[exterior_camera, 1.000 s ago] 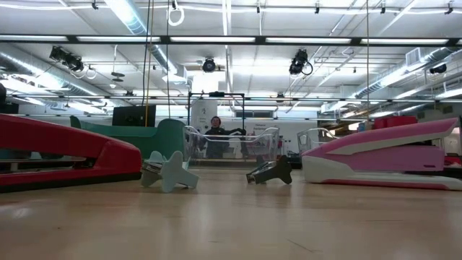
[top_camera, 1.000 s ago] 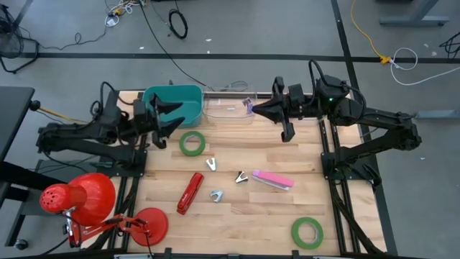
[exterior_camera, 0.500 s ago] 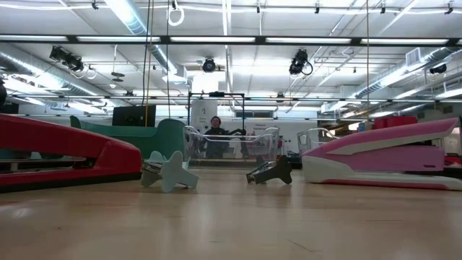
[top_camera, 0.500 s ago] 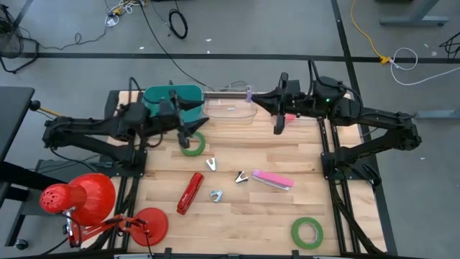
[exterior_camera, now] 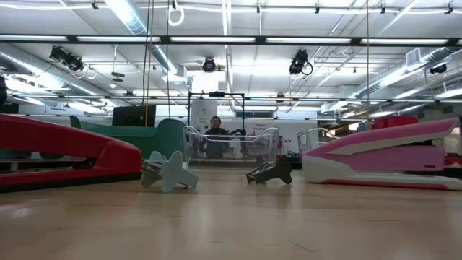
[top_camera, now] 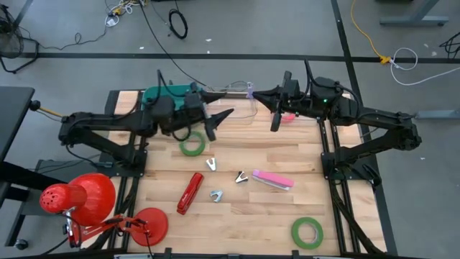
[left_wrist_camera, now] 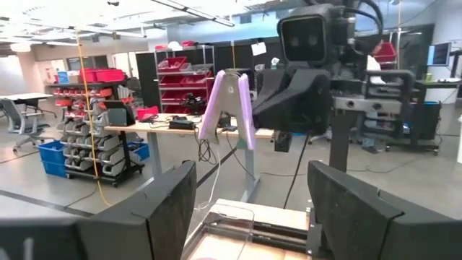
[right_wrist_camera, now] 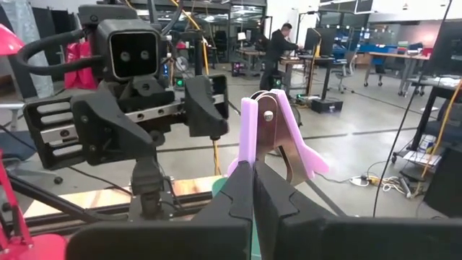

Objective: Pick and place Stapler, Stapler remover, tape
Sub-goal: Put the purple staple remover into the blue bin

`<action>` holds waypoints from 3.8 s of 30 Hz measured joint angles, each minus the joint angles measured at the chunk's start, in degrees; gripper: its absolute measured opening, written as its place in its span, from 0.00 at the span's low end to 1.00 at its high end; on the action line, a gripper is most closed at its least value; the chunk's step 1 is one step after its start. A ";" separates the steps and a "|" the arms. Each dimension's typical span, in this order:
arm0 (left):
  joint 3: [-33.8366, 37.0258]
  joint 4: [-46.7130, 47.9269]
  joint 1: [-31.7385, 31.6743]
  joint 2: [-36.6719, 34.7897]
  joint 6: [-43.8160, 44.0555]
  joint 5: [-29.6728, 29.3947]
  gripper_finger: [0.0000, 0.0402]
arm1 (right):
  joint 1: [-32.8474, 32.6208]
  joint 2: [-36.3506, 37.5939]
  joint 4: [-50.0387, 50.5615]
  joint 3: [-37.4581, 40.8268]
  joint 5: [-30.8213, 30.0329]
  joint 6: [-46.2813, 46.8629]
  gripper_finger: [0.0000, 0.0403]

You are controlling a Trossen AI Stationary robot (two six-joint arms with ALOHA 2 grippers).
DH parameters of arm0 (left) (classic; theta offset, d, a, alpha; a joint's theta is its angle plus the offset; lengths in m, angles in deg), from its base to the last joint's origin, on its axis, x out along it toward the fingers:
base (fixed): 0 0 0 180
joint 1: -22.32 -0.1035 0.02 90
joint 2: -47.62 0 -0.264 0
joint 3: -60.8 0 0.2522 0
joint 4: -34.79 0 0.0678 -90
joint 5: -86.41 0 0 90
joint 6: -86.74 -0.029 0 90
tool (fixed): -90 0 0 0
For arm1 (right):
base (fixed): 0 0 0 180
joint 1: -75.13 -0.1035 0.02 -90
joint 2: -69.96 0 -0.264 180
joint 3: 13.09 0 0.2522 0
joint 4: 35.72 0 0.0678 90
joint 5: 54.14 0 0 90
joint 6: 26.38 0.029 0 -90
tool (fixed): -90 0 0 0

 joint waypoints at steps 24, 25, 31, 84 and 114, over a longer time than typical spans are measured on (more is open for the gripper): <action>-10.13 -1.00 -0.67 11.73 -0.98 0.03 0.65 | 0.00 0.00 1.60 0.00 0.02 -1.49 0.00; -10.18 -0.71 -0.67 11.86 -0.95 -0.05 0.64 | 0.00 0.00 1.69 0.00 0.02 -1.49 0.00; -10.52 -0.88 -0.78 12.25 -1.21 -0.46 0.54 | 0.00 0.00 1.78 0.00 0.02 -1.49 0.00; -10.52 0.28 -1.05 12.21 -1.52 -3.00 0.00 | -0.02 0.00 1.40 0.00 0.07 3.48 0.16; -10.54 22.54 -4.23 3.01 0.08 3.17 0.00 | -0.09 9.34 12.54 0.00 2.71 -1.07 0.35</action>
